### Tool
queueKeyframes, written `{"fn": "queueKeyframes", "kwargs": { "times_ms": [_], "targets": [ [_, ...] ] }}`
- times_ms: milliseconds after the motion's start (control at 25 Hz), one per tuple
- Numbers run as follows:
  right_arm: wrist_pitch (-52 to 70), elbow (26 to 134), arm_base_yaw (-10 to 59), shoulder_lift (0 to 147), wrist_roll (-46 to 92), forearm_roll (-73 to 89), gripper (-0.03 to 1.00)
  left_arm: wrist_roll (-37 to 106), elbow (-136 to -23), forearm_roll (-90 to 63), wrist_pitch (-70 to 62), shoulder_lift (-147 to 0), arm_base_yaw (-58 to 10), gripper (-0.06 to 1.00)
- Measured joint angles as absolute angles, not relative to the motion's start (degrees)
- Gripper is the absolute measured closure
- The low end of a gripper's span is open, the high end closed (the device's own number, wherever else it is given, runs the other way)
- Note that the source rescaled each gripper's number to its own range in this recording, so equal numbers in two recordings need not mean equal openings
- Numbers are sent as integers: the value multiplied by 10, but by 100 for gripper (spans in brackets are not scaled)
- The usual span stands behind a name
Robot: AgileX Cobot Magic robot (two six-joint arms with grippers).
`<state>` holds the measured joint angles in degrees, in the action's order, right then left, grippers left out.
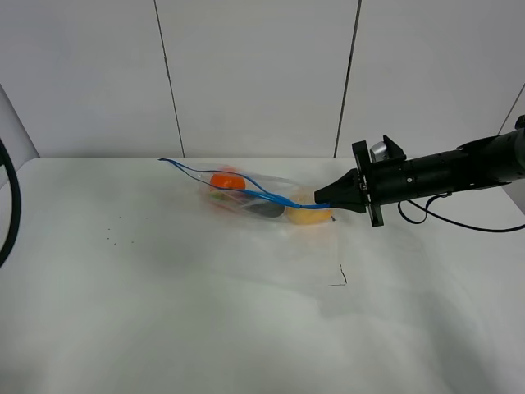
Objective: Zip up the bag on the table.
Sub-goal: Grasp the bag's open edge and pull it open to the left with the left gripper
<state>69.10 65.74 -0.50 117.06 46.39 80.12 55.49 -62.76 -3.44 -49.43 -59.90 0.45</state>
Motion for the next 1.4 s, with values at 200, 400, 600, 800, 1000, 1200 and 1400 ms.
{"fn": "queueKeyframes", "kwargs": {
  "times_ms": [200, 400, 600, 800, 1000, 1200, 1400],
  "targets": [
    [691, 657, -5, 1171, 464, 801, 97, 699, -628, -62, -461, -608, 4, 1],
    [691, 657, -5, 1171, 467, 801, 97, 794, -628, -92, -460, -608, 4, 3],
    [690, 657, -5, 1171, 468, 802, 97, 801, -628, -139, -457, -608, 4, 3],
    [690, 657, -5, 1171, 469, 803, 97, 803, -607, -166, -418, -608, -43, 3],
    [690, 657, -5, 1171, 469, 803, 97, 796, -533, -169, -290, -608, -154, 3],
    [690, 657, -5, 1171, 469, 804, 97, 781, -464, -171, -130, -625, -262, 6],
    [690, 657, -5, 1171, 469, 804, 97, 764, -448, -173, -7, -701, -342, 6]
  ]
}}
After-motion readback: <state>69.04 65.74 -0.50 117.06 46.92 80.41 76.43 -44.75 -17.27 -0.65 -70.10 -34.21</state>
